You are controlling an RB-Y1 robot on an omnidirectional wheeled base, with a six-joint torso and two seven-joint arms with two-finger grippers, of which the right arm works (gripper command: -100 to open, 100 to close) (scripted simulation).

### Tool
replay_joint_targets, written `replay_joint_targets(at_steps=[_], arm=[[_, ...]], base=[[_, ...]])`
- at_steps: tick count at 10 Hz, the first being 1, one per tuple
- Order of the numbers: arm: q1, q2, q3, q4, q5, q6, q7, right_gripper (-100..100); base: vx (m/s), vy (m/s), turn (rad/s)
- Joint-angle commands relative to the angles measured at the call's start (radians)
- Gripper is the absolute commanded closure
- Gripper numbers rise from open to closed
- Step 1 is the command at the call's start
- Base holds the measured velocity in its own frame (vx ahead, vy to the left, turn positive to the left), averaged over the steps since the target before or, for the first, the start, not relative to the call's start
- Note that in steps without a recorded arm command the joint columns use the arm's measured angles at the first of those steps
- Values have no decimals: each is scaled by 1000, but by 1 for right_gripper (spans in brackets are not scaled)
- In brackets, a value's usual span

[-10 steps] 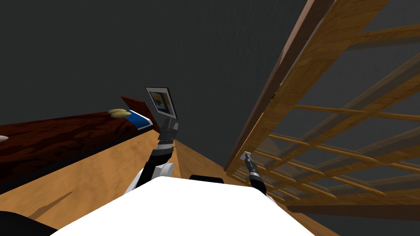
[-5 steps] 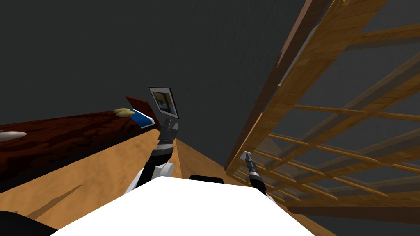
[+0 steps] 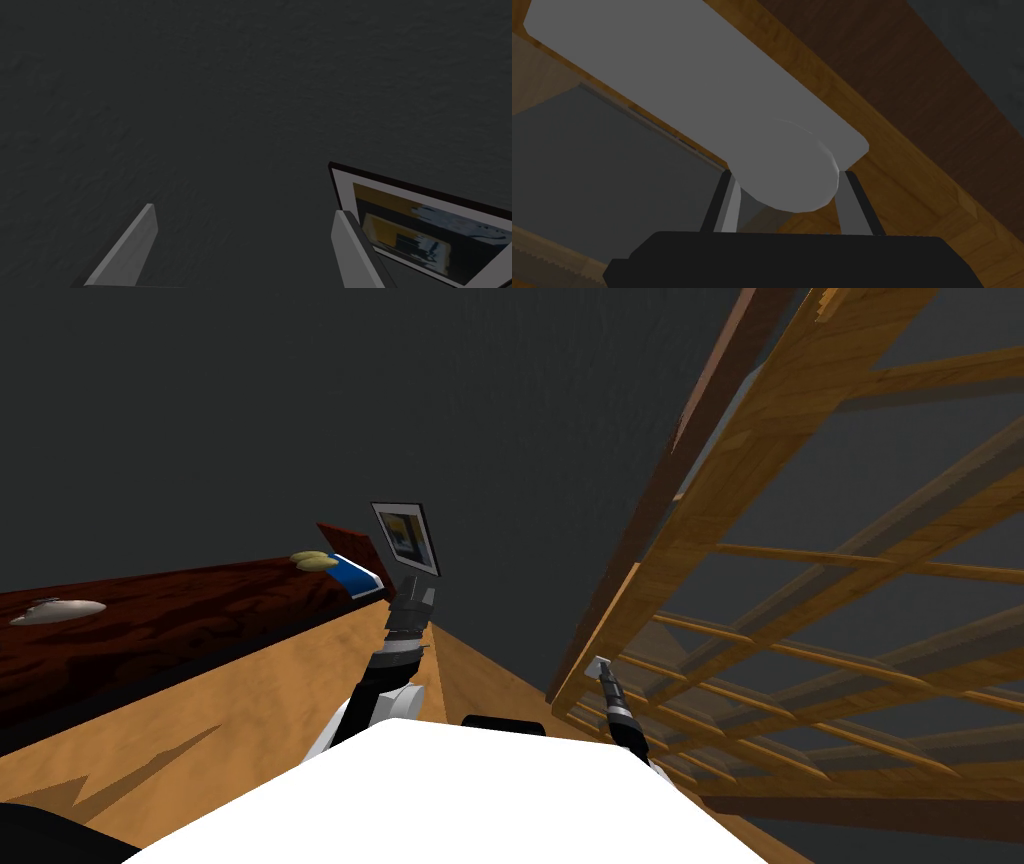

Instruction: Pull the door open

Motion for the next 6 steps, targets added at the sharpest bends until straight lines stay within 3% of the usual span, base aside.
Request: replay_joint_targets(at_steps=[1,3,6], arm=[[0,2,7,1,-8,0,-28,100],[-2,-2,27,1,-44,1,-93,100],[-2,-4,37,1,-62,2,-152,100]], base=[[-30,-11,28],[-46,-18,66],[-38,-14,34]])
